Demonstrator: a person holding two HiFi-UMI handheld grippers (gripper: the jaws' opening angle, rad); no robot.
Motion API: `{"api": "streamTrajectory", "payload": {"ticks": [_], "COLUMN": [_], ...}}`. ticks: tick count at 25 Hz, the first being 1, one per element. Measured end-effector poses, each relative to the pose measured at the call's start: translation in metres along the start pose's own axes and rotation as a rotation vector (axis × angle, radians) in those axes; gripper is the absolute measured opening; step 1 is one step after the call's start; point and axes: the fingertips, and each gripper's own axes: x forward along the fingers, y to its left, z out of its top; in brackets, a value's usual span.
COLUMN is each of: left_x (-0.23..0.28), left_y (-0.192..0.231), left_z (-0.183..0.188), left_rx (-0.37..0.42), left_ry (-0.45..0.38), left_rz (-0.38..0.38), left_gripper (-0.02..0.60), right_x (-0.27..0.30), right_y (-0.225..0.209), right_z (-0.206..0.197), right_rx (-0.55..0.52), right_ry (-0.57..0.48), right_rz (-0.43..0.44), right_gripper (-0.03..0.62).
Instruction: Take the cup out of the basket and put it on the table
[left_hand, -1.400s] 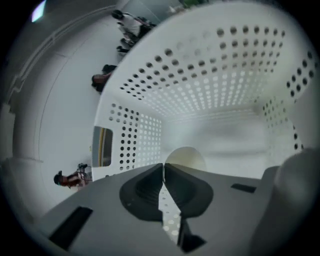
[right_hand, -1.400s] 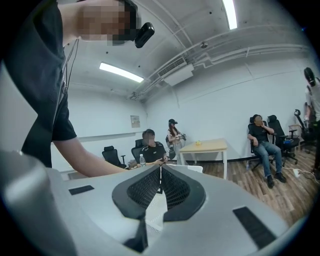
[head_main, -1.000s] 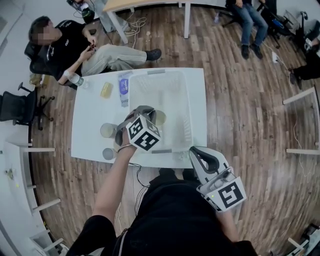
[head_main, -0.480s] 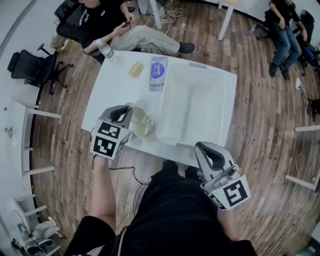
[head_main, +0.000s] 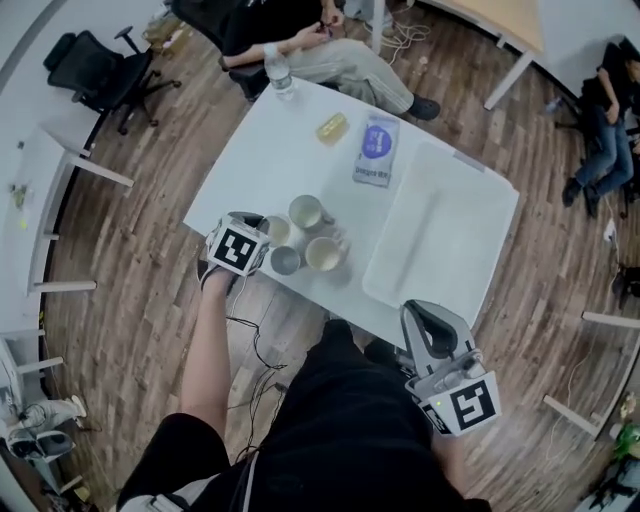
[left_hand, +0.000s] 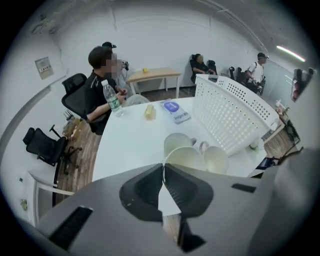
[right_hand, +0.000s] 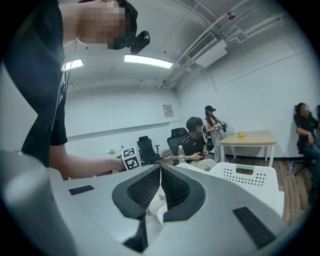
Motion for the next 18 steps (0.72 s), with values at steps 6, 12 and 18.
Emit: {"api": "streamTrajectory", "payload": {"ticks": [6,12,18], "left_x": [0.050,0.092,0.098], "left_y": [0.017,0.022,0.021], "left_z": [-0.034,-0.057,-0.053], "left_rx": [-0.066,-0.188,-0.247], "left_ry": [0.133,0.193,0.143], "left_rz": [-0.087,-0.169,-0.224], "left_gripper": [0.020,0.020,0.048], "right_x": [0.017,0.025,0.030], "right_y": [0.000,0.001,0.002], "right_z": [-0.003,0.000,-0.005], "right_rx": [-0.004,0.001,0.010], "right_ry": [0.041,0.043,0.051], "right_rz": [-0.024,-0.038,-0.043], "right_gripper": [0.026,0.026,0.026]}}
